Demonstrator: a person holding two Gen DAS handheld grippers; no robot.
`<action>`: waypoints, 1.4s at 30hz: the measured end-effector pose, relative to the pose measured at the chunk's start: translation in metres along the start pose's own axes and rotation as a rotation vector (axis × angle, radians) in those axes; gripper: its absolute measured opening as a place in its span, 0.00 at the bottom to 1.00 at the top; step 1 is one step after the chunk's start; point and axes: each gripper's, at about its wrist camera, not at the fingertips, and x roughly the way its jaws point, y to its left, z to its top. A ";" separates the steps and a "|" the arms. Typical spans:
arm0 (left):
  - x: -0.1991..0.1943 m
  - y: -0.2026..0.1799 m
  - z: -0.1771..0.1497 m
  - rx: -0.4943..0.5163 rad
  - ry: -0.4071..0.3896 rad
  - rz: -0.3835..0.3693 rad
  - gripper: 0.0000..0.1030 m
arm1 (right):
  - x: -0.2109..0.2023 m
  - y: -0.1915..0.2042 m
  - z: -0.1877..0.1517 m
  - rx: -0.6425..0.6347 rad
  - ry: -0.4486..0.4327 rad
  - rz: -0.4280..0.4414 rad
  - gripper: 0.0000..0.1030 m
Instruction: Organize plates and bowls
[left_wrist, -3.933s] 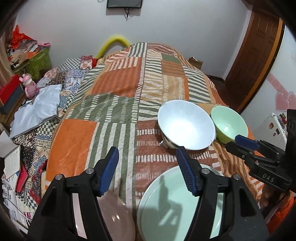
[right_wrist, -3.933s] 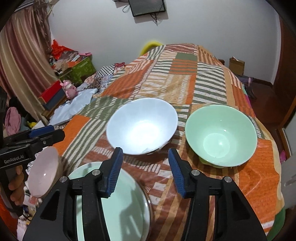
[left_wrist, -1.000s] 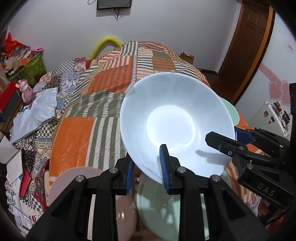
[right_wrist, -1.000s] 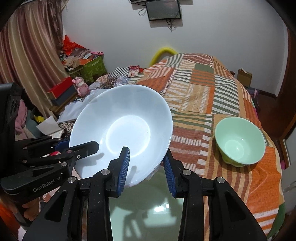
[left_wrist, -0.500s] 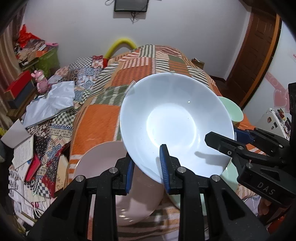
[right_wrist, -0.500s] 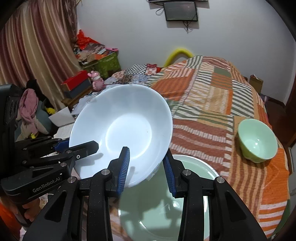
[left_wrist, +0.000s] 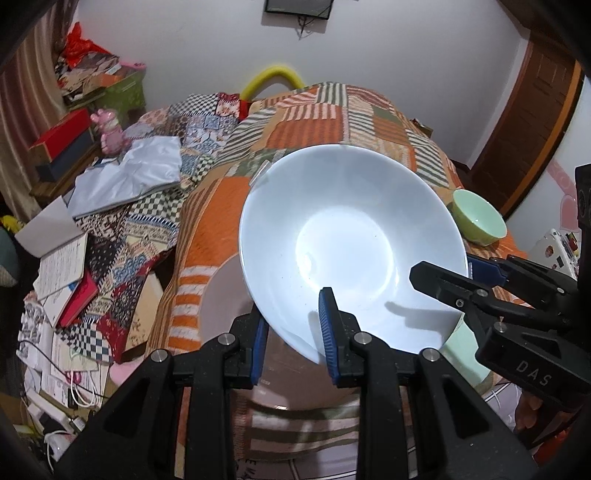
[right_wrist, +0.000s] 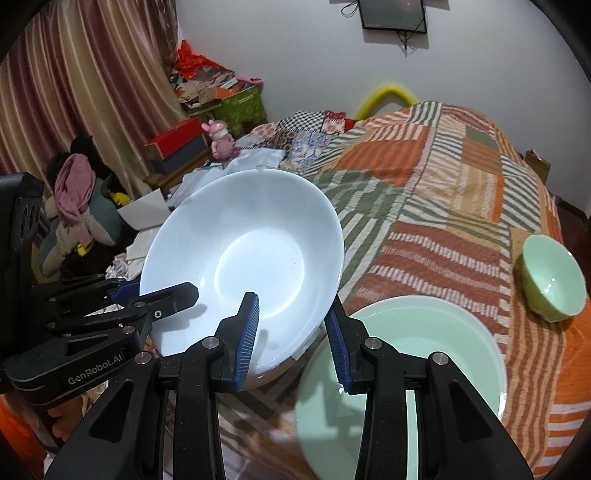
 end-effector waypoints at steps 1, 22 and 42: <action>0.001 0.003 -0.003 -0.005 0.006 0.003 0.26 | 0.003 0.002 -0.001 -0.001 0.008 0.005 0.32; 0.035 0.035 -0.031 -0.076 0.113 0.013 0.26 | 0.043 0.014 -0.023 0.009 0.150 0.062 0.32; 0.043 0.031 -0.028 -0.057 0.120 0.062 0.25 | 0.029 0.008 -0.022 -0.029 0.127 0.066 0.33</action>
